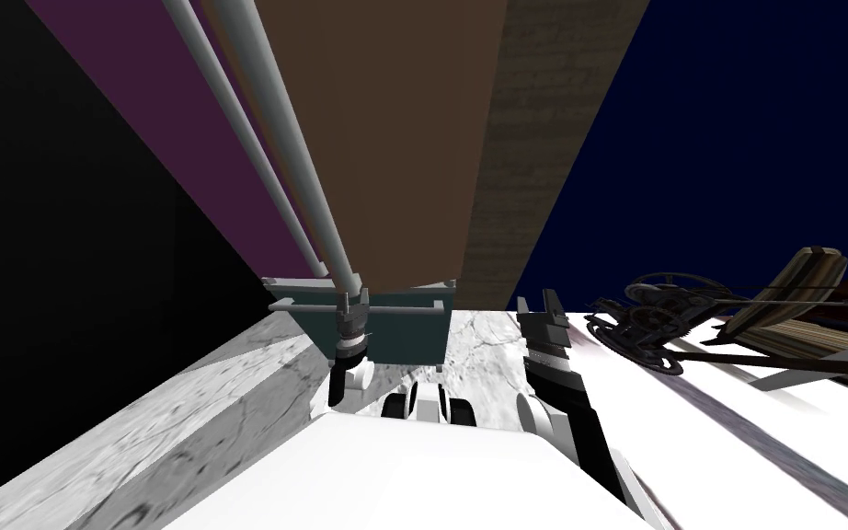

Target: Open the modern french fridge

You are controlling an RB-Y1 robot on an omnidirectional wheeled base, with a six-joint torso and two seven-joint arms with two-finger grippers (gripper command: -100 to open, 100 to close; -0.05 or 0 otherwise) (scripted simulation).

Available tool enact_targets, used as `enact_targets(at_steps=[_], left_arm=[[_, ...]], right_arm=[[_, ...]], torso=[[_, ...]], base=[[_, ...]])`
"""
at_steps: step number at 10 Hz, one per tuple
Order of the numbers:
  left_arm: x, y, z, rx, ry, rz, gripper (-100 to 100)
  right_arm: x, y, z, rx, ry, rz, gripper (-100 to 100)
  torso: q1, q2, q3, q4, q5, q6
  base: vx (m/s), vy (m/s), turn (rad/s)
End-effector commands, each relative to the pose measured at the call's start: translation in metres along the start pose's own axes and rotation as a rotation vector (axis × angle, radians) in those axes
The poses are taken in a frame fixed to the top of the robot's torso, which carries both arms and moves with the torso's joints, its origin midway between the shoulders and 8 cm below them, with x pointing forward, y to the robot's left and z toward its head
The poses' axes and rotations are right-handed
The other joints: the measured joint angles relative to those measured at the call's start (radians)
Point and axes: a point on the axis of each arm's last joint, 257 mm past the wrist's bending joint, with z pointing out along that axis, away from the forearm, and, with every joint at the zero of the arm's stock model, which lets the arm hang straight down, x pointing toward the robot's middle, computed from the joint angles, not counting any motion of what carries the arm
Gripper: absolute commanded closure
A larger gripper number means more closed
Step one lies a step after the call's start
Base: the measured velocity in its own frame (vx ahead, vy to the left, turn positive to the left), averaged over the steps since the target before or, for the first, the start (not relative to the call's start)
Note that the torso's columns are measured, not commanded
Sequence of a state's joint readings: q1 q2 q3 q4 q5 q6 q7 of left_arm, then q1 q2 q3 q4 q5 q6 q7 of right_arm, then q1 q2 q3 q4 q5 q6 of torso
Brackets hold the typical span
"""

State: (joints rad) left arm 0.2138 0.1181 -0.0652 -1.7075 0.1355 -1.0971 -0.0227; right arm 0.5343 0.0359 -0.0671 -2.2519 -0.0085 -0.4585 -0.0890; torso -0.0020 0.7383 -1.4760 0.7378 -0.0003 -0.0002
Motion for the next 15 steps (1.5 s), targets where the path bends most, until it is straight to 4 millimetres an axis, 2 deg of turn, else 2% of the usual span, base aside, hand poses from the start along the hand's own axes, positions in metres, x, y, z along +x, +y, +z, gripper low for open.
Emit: enact_targets(at_steps=[1,4,5,9,11,12,15], left_arm=[[0.003,0.000,-0.003,0.008,-0.059,-0.031,-100],[0.004,0.000,-0.003,0.011,-0.085,-0.042,-100],[0.006,0.000,0.008,0.011,-0.086,-0.046,-100],[0.009,0.001,0.030,0.010,-0.082,-0.050,-100],[0.008,0.001,0.030,0.012,-0.082,-0.051,-100],[0.008,0.001,0.019,0.011,-0.084,-0.048,100],[0.005,0.000,0.004,0.011,-0.086,-0.045,100]], right_arm=[[0.000,0.000,0.000,0.000,0.000,0.000,0],[0.000,0.000,0.000,0.000,0.000,0.000,0],[0.000,0.000,0.000,0.000,0.000,0.000,0],[0.000,0.000,0.000,0.000,0.000,0.000,0],[0.000,0.000,0.000,0.000,0.000,0.000,0],[0.000,0.000,0.000,0.000,0.000,0.000,0],[0.000,0.000,0.000,0.000,0.000,0.000,0]], torso=[[-0.003,0.002,0.001,0.001,-0.001,0.000],[0.001,0.001,0.000,0.000,0.000,0.000],[0.003,0.000,0.000,0.000,0.001,0.000],[0.002,0.000,0.000,0.000,0.000,0.000],[0.002,0.000,0.000,0.000,0.000,0.000],[0.002,0.000,0.000,0.000,0.000,0.000],[0.002,0.000,0.000,0.000,0.000,0.000]], base=[[0.012,0.014,-0.012],[0.000,0.000,0.000],[-0.004,0.002,0.022],[-0.004,0.007,0.015],[-0.002,0.003,0.007],[0.004,-0.005,-0.024],[0.005,-0.009,-0.017]])
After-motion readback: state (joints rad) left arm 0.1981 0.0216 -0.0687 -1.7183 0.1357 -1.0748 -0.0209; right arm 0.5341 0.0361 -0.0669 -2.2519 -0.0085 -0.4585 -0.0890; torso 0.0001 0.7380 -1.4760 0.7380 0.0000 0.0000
